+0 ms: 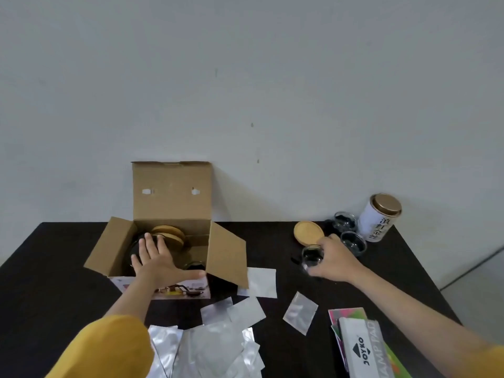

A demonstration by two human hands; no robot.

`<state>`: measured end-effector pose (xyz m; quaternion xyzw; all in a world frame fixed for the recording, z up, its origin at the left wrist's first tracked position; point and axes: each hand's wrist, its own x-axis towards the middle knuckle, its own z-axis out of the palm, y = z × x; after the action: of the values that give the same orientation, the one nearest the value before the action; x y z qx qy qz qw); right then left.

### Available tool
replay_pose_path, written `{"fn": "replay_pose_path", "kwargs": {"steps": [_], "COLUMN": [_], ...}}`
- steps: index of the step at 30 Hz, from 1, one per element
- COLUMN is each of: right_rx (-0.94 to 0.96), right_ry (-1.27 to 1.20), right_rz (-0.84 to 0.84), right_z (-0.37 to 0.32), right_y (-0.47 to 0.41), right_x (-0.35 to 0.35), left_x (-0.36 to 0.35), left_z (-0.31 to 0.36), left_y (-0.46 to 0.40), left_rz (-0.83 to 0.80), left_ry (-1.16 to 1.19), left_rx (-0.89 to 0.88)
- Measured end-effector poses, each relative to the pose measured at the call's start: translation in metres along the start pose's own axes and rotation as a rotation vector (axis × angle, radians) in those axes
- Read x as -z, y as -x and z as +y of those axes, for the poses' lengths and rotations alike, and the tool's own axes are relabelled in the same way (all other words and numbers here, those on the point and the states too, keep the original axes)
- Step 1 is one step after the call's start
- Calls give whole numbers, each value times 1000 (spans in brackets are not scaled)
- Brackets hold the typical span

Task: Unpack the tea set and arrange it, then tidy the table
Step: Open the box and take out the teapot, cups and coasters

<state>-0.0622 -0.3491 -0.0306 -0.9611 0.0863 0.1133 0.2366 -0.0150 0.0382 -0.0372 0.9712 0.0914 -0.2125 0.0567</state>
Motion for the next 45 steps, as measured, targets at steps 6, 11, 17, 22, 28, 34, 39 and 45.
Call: {"fn": "replay_pose_path", "kwargs": {"steps": [6, 11, 17, 22, 28, 34, 39, 45], "right_rx": [-161, -163, -121, -86, -119, -160, -19, 265], "right_ry": [-13, 6, -8, -3, 34, 72, 94, -54], "right_rz": [3, -55, -80, -61, -11, -32, -21, -10], "right_z": [86, 111, 130, 137, 139, 123, 66, -61], "right_y": [1, -2, -12, -18, -20, -18, -12, -2], "right_x": [18, 21, 18, 22, 21, 22, 12, -18], "left_x": [-3, -6, -9, -8, -9, -9, -8, -1], "left_z": [2, 3, 2, 4, 1, 0, -1, -3], "left_y": [2, 0, -2, -3, -5, -5, -2, 1], "left_rz": [42, 74, 98, 93, 72, 91, 93, 21], "left_ry": [-19, -19, -7, -2, 9, 8, -12, 9], "left_rx": [5, 13, 22, 33, 33, 12, -7, -27]}}
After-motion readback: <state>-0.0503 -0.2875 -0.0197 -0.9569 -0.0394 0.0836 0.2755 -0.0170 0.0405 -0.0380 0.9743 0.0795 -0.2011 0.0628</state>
